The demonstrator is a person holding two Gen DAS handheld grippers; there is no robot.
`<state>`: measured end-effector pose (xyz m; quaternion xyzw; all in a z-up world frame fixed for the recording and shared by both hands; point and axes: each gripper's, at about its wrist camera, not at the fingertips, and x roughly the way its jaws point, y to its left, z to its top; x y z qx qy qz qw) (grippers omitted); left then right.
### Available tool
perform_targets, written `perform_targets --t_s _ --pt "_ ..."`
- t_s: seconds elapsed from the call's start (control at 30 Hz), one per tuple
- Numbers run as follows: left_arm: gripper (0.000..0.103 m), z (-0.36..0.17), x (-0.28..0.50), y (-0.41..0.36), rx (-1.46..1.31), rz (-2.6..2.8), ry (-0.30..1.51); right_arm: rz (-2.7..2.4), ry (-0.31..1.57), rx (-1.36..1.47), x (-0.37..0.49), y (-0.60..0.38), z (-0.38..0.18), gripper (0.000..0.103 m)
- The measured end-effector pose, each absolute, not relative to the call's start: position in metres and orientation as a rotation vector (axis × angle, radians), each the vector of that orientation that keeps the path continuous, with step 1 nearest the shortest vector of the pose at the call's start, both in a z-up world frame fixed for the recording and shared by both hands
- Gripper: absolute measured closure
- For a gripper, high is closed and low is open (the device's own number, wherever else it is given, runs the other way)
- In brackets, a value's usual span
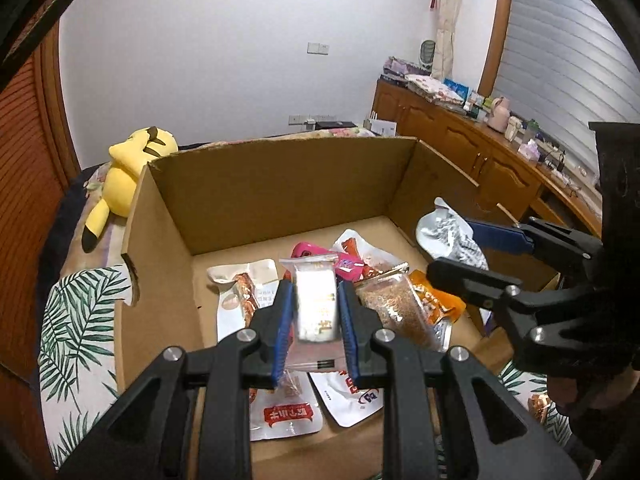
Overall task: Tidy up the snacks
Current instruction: 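Carry both items over the box and open both tools to drop them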
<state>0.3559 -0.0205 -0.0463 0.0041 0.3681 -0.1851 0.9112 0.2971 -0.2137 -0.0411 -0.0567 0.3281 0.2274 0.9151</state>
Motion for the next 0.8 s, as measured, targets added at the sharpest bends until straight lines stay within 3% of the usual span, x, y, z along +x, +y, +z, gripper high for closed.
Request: perform_targets --t_s 0.37,0.5,0.8 --pt "0.081 -0.054 0.361 -0.023 0.011 -0.379 0.781 0.474 0.745 -0.100 0.304 -0.211 -0.054 0.041" --pt "0.054 -0.057 0.360 -0.021 -0.006 -0.375 0.770 0.465 0.738 -0.083 0.303 -0.215 -0.052 0.034" --pt "0.052 -0.048 0.342 -0.023 0.022 -0.380 0.725 0.479 0.695 -0.034 0.286 -0.224 -0.036 0.034"
